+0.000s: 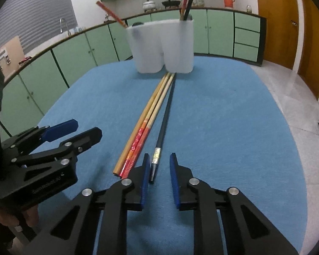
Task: Organize utensils
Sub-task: 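Move the right tool to the black chopstick and close on it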
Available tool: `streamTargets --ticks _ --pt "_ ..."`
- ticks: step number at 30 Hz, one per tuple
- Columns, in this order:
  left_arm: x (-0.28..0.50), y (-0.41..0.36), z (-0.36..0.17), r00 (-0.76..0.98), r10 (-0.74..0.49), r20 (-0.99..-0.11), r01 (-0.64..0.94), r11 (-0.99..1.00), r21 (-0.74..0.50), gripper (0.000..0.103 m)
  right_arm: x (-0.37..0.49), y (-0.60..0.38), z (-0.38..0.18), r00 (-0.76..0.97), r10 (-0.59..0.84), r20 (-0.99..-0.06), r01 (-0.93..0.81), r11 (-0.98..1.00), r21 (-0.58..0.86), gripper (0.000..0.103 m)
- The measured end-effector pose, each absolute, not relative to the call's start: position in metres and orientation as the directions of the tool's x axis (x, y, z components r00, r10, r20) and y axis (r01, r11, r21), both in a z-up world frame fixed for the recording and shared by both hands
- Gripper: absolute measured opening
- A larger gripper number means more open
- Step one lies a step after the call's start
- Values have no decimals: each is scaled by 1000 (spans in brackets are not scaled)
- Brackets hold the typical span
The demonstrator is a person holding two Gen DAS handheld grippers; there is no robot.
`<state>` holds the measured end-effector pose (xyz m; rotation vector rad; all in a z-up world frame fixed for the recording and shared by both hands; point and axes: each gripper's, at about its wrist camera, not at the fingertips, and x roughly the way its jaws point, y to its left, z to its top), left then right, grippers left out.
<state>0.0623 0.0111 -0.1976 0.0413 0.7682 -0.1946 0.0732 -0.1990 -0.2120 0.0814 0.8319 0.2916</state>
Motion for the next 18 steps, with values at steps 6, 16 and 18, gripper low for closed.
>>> streamTargets --ticks 6,16,18 --pt "66 12 -201 684 -173 -709 204 978 -42 52 82 -196 -219 600 305 -740 -228 951 207 16" --pt "63 1 -203 660 -221 -718 266 963 -51 53 81 -210 -218 612 282 -739 -174 959 222 7" --pt "62 -2 -204 656 -228 -720 279 959 -50 53 80 -217 -218 614 276 -740 -157 961 229 7"
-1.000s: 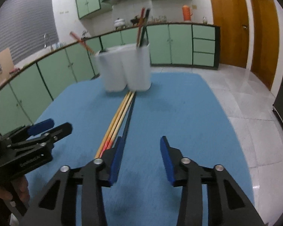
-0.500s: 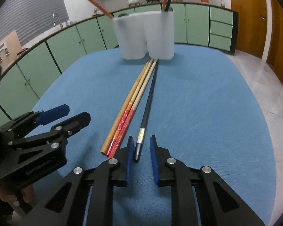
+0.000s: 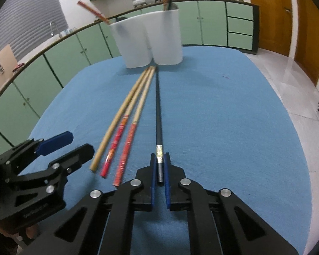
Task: Organize utensils
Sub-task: 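Move the right tool to the black chopstick and close on it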
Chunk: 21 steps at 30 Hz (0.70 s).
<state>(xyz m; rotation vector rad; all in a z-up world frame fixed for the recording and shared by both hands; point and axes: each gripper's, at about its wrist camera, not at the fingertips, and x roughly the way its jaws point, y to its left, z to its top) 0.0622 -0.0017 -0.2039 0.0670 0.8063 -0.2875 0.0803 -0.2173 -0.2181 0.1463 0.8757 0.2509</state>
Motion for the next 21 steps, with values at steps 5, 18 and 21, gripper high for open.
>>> streamTargets --ticks 5,18,21 --pt "67 -6 -209 634 -214 -743 277 960 -40 53 78 -224 -217 621 260 -739 -139 965 223 7" --pt "75 6 -214 622 -178 -763 196 978 -68 45 79 -231 -217 629 234 -741 -92 969 229 7" --pt "70 3 -211 631 -206 -748 231 970 -72 45 75 -234 -215 639 246 -729 -98 966 240 9"
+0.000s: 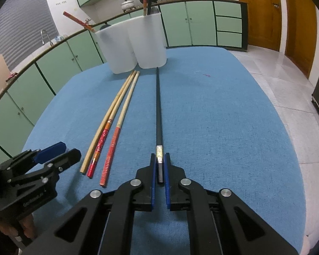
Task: Organize utensils
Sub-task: 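Move the right tool to the black chopstick and close on it, then close the left tool on a plain wooden chopstick while the right tool holds the black chopstick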
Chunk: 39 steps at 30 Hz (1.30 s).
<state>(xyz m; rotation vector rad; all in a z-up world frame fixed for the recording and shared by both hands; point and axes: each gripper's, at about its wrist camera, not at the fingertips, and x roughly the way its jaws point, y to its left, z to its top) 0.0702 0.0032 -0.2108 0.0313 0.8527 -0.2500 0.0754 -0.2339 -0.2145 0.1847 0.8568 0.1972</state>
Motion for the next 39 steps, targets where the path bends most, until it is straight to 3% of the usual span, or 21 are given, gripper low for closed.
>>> streamTargets --ticks 17,23,39 --pt "60 -11 -218 598 -213 -773 294 955 -35 49 64 -244 -212 660 257 -706 -98 961 257 9" --pt "61 -4 -217 608 -182 -773 244 969 -36 39 63 -242 -211 656 264 -708 -120 962 247 9" --pt "62 -3 -217 608 -183 -772 240 970 -40 40 61 -233 -216 625 284 -727 -166 958 232 11"
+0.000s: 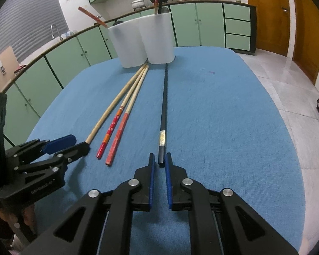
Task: Organize utensils
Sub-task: 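Close the left tool on a plain wooden chopstick while the right tool holds the black chopstick, then lift the wooden and black chopsticks with both tools over the holder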
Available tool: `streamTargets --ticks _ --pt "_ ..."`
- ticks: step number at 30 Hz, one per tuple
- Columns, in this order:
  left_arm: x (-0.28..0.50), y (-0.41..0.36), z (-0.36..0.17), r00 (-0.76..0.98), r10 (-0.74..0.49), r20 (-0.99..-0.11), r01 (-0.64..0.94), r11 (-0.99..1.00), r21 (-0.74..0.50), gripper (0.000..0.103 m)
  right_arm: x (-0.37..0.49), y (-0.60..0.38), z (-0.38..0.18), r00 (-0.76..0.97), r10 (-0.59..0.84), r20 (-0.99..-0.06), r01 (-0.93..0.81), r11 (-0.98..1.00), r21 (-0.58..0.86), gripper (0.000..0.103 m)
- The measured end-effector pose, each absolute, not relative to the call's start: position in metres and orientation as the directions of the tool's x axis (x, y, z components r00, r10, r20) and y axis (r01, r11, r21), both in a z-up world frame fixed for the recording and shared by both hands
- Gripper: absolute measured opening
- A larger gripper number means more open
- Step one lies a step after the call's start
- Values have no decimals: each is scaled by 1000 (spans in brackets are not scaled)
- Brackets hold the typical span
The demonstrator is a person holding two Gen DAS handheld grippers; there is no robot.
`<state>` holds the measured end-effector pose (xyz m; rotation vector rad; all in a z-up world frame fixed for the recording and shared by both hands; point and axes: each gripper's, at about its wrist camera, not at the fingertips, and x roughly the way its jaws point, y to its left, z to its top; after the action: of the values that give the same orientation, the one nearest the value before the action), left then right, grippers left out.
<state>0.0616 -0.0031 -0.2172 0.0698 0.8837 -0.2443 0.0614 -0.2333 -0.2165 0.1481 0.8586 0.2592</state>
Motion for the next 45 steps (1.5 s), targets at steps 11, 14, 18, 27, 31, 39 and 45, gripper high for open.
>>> streamTargets --ticks 11,14,18,27,31,39,45 --pt "62 -4 -217 609 -180 -773 240 970 -37 40 63 -232 -217 623 290 -727 -177 957 231 16" --pt "62 -5 -217 609 -178 -773 241 970 -33 39 63 -232 -217 623 285 -729 -167 958 231 14" --pt "61 -6 -217 606 -189 -772 252 967 -39 37 63 -230 -218 621 272 -735 -166 962 216 14" --pt "60 -16 -217 602 -204 -772 282 959 -32 18 67 -226 -218 621 249 -743 -160 968 191 12" --pt "60 -16 -216 602 -209 -771 277 960 -44 7 67 -233 -219 619 271 -737 -150 962 228 7" --pt "50 -14 -193 650 -213 -729 283 959 -28 6 60 -243 -200 652 273 -707 -166 962 218 6" --pt "45 -8 -152 721 -217 -658 271 962 -20 6 56 -258 -159 713 265 -649 -174 964 202 6"
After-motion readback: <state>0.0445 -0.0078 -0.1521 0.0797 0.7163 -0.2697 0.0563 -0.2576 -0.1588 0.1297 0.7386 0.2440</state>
